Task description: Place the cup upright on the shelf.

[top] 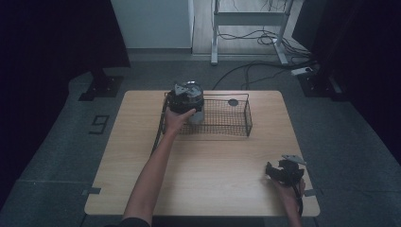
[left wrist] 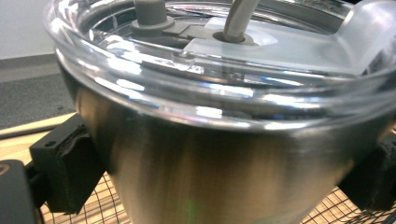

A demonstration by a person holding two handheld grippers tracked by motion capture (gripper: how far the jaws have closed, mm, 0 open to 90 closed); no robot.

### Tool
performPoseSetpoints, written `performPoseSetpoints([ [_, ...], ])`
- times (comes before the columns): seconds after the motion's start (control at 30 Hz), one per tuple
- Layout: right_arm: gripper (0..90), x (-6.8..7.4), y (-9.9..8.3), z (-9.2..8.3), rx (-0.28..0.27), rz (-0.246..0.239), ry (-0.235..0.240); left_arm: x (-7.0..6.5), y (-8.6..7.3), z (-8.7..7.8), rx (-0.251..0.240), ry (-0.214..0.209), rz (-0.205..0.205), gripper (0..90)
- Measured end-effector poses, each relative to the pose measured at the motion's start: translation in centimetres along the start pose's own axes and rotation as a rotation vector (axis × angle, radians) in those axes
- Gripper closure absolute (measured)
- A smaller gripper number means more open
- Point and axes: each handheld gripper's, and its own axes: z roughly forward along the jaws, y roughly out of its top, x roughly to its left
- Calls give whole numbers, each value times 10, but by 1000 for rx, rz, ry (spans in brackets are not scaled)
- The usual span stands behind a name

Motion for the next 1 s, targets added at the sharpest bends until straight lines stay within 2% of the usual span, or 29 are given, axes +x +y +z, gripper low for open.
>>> performPoseSetpoints([
  [0.13,135,0,0,0,0,0,0,0,-4,3,7,-5,-14,41],
  [0.43,135,0,0,0,0,0,-1,-4,-17,15,40,17,-14,41],
  [0.77,138,-1,-1,-1,-1,-1,0,-7,-25,17,39,21,-19,41],
  [1.0,138,-1,-1,-1,-1,-1,-1,-13,-32,13,28,29,20,39],
])
